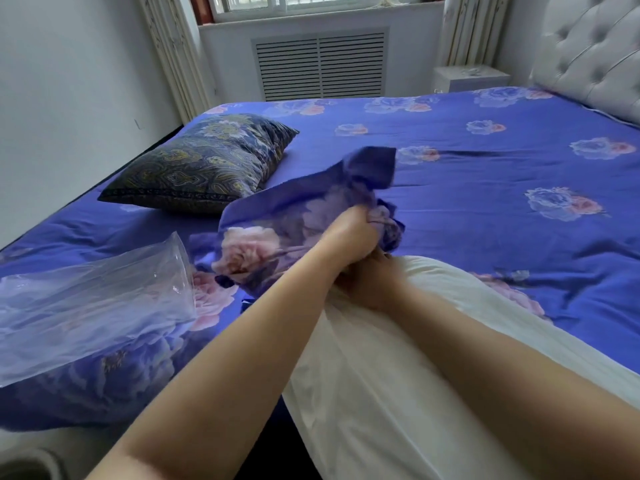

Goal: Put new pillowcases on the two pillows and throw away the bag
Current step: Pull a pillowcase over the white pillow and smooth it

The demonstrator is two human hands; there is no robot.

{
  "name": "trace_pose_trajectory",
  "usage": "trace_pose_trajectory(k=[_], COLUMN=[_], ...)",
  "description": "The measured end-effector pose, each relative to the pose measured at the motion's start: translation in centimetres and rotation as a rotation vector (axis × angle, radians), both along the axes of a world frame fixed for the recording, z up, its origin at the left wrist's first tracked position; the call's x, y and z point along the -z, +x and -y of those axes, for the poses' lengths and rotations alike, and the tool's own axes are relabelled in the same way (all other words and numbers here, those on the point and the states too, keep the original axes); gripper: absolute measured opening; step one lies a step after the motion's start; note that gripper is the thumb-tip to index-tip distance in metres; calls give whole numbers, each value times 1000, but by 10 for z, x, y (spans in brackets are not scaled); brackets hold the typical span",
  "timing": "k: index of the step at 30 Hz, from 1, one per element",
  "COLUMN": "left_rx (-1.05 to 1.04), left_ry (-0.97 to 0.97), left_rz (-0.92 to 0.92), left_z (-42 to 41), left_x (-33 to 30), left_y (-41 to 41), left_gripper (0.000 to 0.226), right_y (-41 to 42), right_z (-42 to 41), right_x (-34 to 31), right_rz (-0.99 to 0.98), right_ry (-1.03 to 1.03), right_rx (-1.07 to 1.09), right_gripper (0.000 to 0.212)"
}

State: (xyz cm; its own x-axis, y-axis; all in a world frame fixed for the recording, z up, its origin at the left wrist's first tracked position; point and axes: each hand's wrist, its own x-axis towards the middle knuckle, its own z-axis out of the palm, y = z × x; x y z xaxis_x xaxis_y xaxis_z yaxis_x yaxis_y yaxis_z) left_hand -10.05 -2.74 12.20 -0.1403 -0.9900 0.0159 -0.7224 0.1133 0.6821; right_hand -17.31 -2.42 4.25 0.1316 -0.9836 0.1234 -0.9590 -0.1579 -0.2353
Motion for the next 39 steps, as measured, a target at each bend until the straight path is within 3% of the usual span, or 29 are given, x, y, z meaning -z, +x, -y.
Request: trace_pose_trajectory(k=[1, 3, 5, 8, 10, 15, 16, 18, 20, 22, 24, 26, 29, 32, 34, 37, 39], left_rx=[-38, -143, -134, 15, 84, 240, 227, 35, -208, -291, -251, -155, -80, -93, -147, -275, -376], left_ry=[-99, -198, -239, -238, -184, 208, 187, -119, -453, -406, -174, -26, -24, -102, -171, -226, -195], left_rz=[104, 233, 227, 222, 210, 31, -37, -96, 34, 150, 73, -9, 14, -4, 7, -10, -56], left_z=[-1, 1, 2, -4, -7, -14, -12, 1, 26, 52, 73, 77, 69, 62, 63, 63, 68], left_x=[4, 16, 22, 25, 23, 0, -1, 0, -3, -8, -13, -18, -16, -10, -9, -15, -20], left_y=[10, 32, 45, 35, 36, 63, 66, 69, 77, 91, 103, 104, 104, 109, 112, 121, 129], left_gripper=[20, 22, 16, 9, 15, 38, 39, 31, 29, 44, 52, 45, 41, 39, 35, 31, 30], right_y=[-8, -21, -32, -34, -37, -45, -45, -43, -40, -40, -43, -47, -62, -80, -77, -58, -43], right_z=[-1, 1, 12, 25, 37, 50, 48, 43, 35, 26, 18, 16, 30, 44, 46, 40, 36], right_x=[-4, -6, -9, -15, -16, -9, -8, -7, -10, -14, -19, -21, -10, -1, -6, -31, -48], right_rz=[208, 610, 760, 569, 483, 621, 686, 785, 840, 855, 827, 792, 770, 658, 837, 1228, 1286], right_ry=[-13, -72, -142, -55, -44, -98, -108, -130, -148, -137, -110, -64, 54, 81, -25, -159, -144], right_rx=[-38, 16, 125, 119, 126, 128, 131, 100, 21, -64, -112, -112, 86, 221, 142, -26, -106], right_gripper=[75, 45, 38, 57, 45, 17, 14, 10, 17, 23, 15, 7, 26, 11, 30, 37, 37])
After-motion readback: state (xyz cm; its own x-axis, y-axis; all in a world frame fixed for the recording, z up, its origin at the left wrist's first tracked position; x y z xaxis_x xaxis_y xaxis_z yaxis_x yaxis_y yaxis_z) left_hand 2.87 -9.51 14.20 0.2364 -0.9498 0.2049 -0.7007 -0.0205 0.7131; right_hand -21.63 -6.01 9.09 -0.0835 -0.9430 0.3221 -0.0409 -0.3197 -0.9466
